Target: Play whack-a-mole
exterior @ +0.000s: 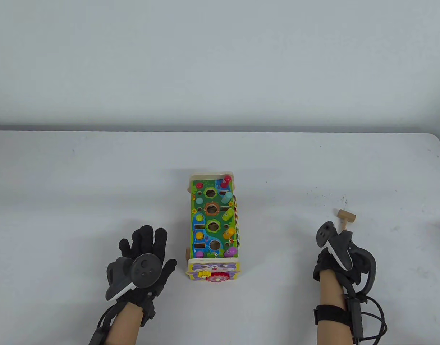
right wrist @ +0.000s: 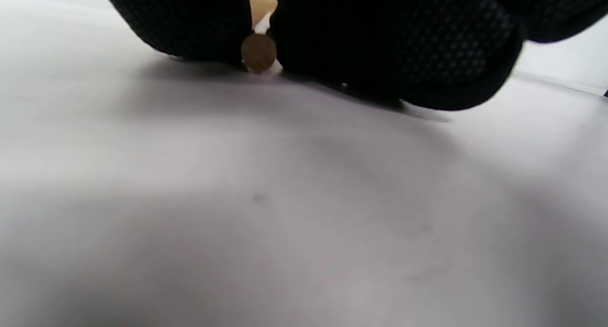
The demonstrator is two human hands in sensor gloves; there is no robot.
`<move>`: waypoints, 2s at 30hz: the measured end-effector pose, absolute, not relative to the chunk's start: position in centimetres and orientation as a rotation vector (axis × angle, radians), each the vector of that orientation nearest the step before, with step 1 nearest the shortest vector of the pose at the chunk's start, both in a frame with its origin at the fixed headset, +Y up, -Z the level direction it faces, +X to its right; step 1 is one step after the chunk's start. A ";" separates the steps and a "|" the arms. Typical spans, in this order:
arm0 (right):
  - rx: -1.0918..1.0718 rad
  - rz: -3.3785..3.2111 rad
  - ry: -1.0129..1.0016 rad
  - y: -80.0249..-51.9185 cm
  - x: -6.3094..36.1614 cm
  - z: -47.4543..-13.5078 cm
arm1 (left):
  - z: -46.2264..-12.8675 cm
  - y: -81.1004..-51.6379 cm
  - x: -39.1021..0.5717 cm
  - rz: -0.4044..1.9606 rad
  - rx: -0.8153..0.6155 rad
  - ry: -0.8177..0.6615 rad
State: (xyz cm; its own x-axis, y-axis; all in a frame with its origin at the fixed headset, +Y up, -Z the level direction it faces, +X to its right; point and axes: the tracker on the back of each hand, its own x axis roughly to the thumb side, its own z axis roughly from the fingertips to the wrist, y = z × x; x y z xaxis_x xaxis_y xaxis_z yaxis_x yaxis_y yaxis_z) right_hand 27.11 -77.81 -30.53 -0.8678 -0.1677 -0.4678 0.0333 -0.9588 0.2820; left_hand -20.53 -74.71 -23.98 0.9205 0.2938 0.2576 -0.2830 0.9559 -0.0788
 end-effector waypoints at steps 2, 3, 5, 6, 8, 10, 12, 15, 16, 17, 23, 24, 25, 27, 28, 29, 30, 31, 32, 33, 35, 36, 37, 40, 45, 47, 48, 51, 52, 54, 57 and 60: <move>0.770 -2.913 -0.421 -77.8 27.2 -30.5 | -24.0 -74.7 -20.5 0.298 -0.042 -0.270; 0.777 -2.921 -0.429 -77.9 27.2 -30.4 | -24.0 -74.7 -20.5 0.299 -0.043 -0.271; 0.778 -2.923 -0.431 -77.8 27.2 -30.3 | -24.0 -74.7 -20.5 0.301 -0.045 -0.270; 0.775 -2.922 -0.428 -77.8 27.2 -30.3 | -24.0 -74.7 -20.5 0.301 -0.045 -0.270; 0.766 -2.919 -0.422 -77.8 27.3 -30.4 | -24.0 -74.7 -20.5 0.302 -0.047 -0.270; 0.761 -2.923 -0.419 -77.9 27.3 -30.4 | -24.0 -74.7 -20.5 0.305 -0.047 -0.270; 0.757 -2.923 -0.419 -78.0 27.3 -30.5 | -24.0 -74.8 -20.5 0.304 -0.048 -0.270; 0.753 -2.927 -0.423 -78.1 27.3 -30.5 | -24.0 -74.8 -20.5 0.306 -0.051 -0.270; 0.752 -2.928 -0.424 -78.1 27.2 -30.5 | -24.0 -74.8 -20.5 0.306 -0.051 -0.270; 0.756 -2.939 -0.419 -78.1 27.3 -30.5 | -24.0 -74.8 -20.5 0.307 -0.053 -0.269; 0.768 -2.945 -0.389 -78.0 27.3 -30.6 | -24.0 -74.8 -20.5 0.309 -0.056 -0.268; 0.767 -2.946 -0.395 -78.0 27.3 -30.6 | -24.0 -74.8 -20.5 0.311 -0.058 -0.266; 0.768 -2.945 -0.404 -78.1 27.4 -30.5 | -24.0 -74.8 -20.5 0.313 -0.060 -0.265; 0.767 -2.940 -0.450 -78.3 27.5 -30.4 | -24.0 -74.8 -20.6 0.315 -0.061 -0.265; 0.773 -2.950 -0.457 -78.4 27.7 -30.3 | -24.0 -74.8 -20.6 0.316 -0.062 -0.265; 0.775 -2.965 -0.449 -78.3 27.8 -30.2 | -24.0 -74.8 -20.6 0.318 -0.062 -0.266; 0.776 -2.986 -0.429 -78.2 27.9 -30.1 | -24.0 -74.8 -20.6 0.320 -0.063 -0.267; 0.764 -3.013 -0.396 -78.1 27.9 -30.1 | -24.0 -74.8 -20.6 0.321 -0.062 -0.268; 0.755 -3.041 -0.359 -78.0 27.9 -29.9 | -24.0 -74.8 -20.6 0.322 -0.062 -0.268; 0.735 -3.096 -0.263 -77.6 27.7 -29.8 | -24.0 -74.7 -20.6 0.324 -0.060 -0.269; 0.691 -3.136 -0.113 -76.9 27.3 -29.6 | -24.0 -74.7 -20.7 0.329 -0.055 -0.269; 0.631 -3.181 0.010 -76.4 26.9 -29.5 | -24.0 -74.7 -20.8 0.333 -0.053 -0.268; 0.607 -3.210 0.045 -76.2 26.7 -29.4 | -24.0 -74.6 -20.8 0.335 -0.050 -0.268; 0.492 -3.417 0.160 -75.1 25.6 -29.1 | -24.0 -74.5 -20.9 0.344 -0.043 -0.267; 0.193 -3.863 0.178 -74.0 23.8 -28.4 | -23.9 -74.5 -21.0 0.348 -0.039 -0.265; -0.003 -4.099 0.075 -73.9 23.0 -28.1 | -23.9 -74.5 -21.1 0.351 -0.038 -0.265; -0.025 -4.138 0.044 -73.9 22.8 -28.1 | -23.9 -74.5 -21.1 0.352 -0.037 -0.264; -0.357 -4.332 -0.151 -73.8 22.0 -27.8 | -23.9 -74.5 -21.1 0.354 -0.036 -0.264; -0.472 -4.350 -0.194 -73.8 21.9 -27.8 | -23.9 -74.5 -21.2 0.359 -0.035 -0.263; -0.669 -4.369 -0.333 -73.7 21.7 -27.8 | -23.9 -74.5 -21.2 0.361 -0.036 -0.264; -0.921 -4.377 -0.459 -73.5 21.8 -27.8 | -23.9 -74.5 -21.3 0.366 -0.037 -0.265; -1.037 -4.389 -0.501 -73.2 22.1 -27.7 | -23.9 -74.5 -21.3 0.368 -0.035 -0.265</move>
